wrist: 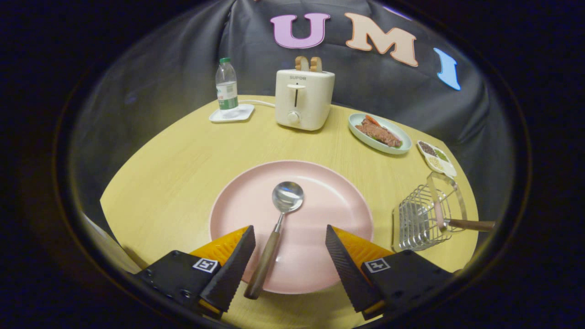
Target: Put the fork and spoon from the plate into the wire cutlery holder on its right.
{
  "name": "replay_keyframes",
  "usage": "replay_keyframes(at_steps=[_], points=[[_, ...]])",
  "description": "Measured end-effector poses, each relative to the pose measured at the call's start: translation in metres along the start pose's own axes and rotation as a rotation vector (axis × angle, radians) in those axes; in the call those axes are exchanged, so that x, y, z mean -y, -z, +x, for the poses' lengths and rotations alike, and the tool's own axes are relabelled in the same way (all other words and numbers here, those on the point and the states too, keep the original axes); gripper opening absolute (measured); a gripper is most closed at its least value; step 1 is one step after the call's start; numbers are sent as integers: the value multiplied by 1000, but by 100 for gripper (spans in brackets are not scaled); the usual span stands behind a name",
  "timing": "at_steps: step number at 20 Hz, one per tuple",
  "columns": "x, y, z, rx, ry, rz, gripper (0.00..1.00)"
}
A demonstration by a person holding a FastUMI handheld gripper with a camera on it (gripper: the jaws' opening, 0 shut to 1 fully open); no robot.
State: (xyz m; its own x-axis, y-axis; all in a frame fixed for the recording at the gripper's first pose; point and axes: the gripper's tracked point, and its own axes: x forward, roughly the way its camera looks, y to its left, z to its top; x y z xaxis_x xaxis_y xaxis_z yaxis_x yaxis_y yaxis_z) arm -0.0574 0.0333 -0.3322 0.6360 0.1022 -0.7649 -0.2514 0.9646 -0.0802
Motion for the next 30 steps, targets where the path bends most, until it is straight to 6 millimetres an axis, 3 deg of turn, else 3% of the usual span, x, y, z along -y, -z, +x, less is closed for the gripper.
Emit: replay_keyframes(at_steps=[1,10,11,15,24,30], points=[[0,2,2,-3,5,0,98],[-6,22,6,-57,-10,28,31],[-5,21,6,-59,-3,28,31],[-5,24,6,-77,-16,54,7],[4,19,-13,-129,-88,37,7],[22,14,-32,-157,-117,4,7]])
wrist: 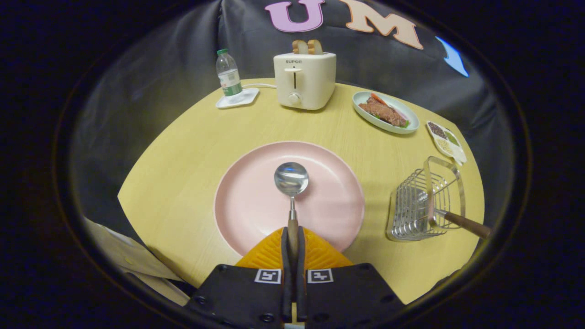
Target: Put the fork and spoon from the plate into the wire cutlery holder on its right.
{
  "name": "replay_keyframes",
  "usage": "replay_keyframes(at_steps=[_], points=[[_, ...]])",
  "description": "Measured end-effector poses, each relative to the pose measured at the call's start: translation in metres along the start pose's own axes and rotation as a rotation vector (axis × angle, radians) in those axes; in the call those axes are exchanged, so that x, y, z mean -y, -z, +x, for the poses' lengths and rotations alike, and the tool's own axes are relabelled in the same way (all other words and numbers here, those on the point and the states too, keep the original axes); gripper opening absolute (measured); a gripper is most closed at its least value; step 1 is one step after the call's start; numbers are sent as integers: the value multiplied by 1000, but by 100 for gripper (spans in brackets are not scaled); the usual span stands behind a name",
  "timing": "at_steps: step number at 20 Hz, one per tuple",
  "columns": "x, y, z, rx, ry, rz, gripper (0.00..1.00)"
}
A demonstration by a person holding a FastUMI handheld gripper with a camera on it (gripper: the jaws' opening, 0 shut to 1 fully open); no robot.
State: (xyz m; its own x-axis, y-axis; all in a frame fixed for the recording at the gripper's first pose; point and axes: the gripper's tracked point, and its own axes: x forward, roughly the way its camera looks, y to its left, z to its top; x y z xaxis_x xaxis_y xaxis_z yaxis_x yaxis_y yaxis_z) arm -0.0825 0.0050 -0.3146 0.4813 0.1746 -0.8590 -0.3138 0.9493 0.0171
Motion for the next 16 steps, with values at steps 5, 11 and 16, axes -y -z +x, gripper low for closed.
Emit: replay_keyframes(at_steps=[5,11,16], points=[[17,-6,-25,-20,-9,-37,7],[55,-18,-55,-30,18,-85,7],[89,-26,-74,-46,34,-68,7]])
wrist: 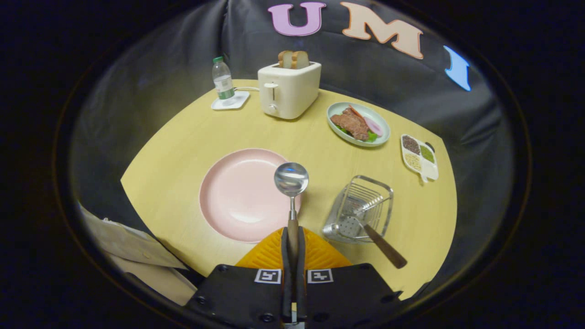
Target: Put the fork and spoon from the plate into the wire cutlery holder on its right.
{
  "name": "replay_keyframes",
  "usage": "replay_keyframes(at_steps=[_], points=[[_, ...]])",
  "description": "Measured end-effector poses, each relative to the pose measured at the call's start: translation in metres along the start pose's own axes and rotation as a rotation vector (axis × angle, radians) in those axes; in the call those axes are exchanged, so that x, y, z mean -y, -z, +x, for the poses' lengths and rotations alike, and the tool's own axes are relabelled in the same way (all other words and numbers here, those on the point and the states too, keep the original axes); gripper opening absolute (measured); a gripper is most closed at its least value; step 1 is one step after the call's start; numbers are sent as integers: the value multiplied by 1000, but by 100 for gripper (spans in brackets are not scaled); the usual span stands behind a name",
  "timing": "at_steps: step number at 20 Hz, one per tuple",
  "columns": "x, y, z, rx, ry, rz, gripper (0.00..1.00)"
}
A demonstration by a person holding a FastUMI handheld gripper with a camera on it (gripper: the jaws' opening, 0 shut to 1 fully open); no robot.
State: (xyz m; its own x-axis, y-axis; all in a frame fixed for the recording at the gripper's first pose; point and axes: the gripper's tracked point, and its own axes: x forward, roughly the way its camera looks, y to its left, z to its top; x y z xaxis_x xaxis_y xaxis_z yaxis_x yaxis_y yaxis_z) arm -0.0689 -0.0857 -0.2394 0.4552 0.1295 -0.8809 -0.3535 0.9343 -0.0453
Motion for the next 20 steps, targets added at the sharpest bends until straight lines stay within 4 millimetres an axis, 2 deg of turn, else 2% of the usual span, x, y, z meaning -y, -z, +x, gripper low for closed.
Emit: replay_keyframes(at_steps=[7,12,16,20], points=[[45,-7,-18,-10,28,12,7],[71,-1,-23,-48,54,19,7],[82,6,-24,-89,59,48,7],[85,3,-24,-89,54,67,12]])
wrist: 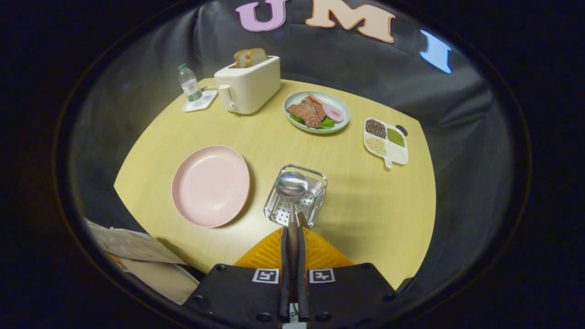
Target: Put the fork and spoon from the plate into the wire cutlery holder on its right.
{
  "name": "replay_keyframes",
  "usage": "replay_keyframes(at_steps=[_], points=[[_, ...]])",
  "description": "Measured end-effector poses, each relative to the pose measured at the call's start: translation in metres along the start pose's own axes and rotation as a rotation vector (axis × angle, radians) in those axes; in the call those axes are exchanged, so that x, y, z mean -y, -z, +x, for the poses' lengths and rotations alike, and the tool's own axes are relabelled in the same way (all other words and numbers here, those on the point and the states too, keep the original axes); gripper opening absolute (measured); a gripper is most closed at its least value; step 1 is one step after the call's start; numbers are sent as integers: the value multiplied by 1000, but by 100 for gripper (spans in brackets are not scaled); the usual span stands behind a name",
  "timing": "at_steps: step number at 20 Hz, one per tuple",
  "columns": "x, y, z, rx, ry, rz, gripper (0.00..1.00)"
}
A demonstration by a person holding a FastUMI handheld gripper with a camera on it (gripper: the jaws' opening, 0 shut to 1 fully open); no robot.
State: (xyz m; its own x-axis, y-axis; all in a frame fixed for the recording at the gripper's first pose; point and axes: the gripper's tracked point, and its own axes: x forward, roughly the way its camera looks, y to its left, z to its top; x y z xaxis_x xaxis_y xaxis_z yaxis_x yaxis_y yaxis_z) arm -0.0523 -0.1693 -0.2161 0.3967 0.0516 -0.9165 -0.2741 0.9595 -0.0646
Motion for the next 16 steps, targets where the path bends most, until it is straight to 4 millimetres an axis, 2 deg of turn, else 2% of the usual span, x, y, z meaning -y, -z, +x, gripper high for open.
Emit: replay_keyframes(at_steps=[2,6,12,16], points=[[1,-2,0,4,-1,9,14],[3,-6,0,23,2,4,48],[-8,-18,-3,89,-16,4,100],[-23,-32,-10,170,-23,2,100]])
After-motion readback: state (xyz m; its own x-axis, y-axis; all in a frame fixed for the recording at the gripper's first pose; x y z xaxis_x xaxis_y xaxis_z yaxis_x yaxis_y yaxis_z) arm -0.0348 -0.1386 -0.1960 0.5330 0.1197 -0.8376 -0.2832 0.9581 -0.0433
